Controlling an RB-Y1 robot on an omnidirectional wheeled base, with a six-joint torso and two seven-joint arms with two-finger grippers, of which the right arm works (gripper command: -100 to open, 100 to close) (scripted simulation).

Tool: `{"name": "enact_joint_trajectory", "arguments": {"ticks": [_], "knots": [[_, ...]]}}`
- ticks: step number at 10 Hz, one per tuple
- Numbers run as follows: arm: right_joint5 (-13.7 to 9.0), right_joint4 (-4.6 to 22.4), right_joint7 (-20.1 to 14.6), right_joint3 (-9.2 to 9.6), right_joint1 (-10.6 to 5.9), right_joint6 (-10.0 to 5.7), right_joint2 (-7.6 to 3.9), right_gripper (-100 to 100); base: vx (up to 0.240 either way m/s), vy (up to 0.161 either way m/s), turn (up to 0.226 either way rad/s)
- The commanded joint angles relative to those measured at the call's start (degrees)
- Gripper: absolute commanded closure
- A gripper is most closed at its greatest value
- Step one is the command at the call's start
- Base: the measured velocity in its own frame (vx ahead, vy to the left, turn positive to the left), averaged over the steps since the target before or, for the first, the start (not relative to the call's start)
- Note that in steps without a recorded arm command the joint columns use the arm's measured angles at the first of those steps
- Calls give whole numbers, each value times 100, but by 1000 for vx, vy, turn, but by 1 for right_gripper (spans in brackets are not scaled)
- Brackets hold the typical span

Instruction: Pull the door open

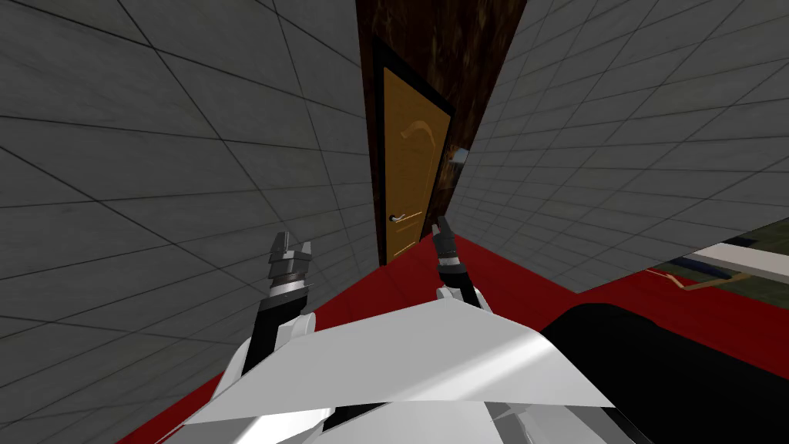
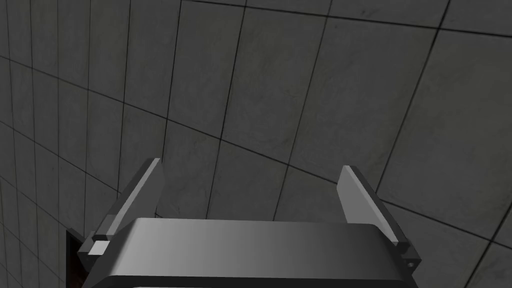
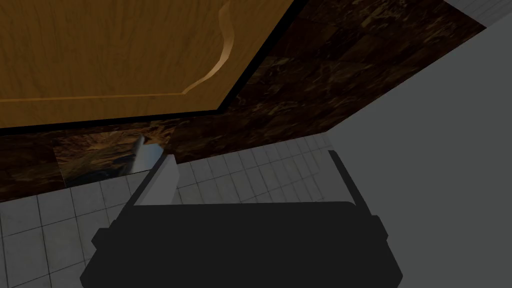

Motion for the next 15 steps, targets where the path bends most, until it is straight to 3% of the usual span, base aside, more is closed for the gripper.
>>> {"name": "enact_joint_trajectory", "arguments": {"ticks": [1, 7, 8, 10, 13, 14, 15], "knots": [[-21, 164, -42, -3, -56, -36, -45, -100, 49, -90, 103], [-147, 1056, -296, -24, -391, -254, -308, -100, 59, -23, 99], [-147, 1143, -296, -24, -391, -254, -308, -100, 48, -39, 40], [-208, 1501, -417, -34, -551, -357, -431, -100, 57, -40, 113], [-240, 1863, -482, -39, -637, -414, -497, -100, 47, -33, 64], [-275, 2091, -551, -44, -728, -473, -567, -100, 40, -29, 126], [-275, 2129, -551, -44, -728, -473, -567, -100, 41, -34, 58]]}}
